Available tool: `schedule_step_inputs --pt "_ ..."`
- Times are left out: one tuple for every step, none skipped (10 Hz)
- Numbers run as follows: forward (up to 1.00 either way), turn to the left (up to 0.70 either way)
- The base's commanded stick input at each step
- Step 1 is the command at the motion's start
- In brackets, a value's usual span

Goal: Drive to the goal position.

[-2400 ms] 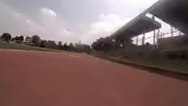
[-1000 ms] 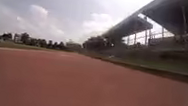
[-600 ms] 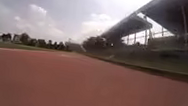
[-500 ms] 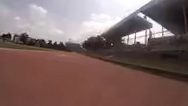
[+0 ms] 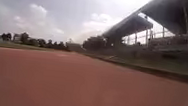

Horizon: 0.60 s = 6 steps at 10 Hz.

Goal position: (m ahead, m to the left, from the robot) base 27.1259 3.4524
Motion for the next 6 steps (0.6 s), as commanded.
schedule_step_inputs --pt "0.45 0.00" --pt "0.45 0.00" --pt "0.45 0.00" --pt "0.45 0.00" --pt "0.45 0.00" --pt "0.45 0.00"
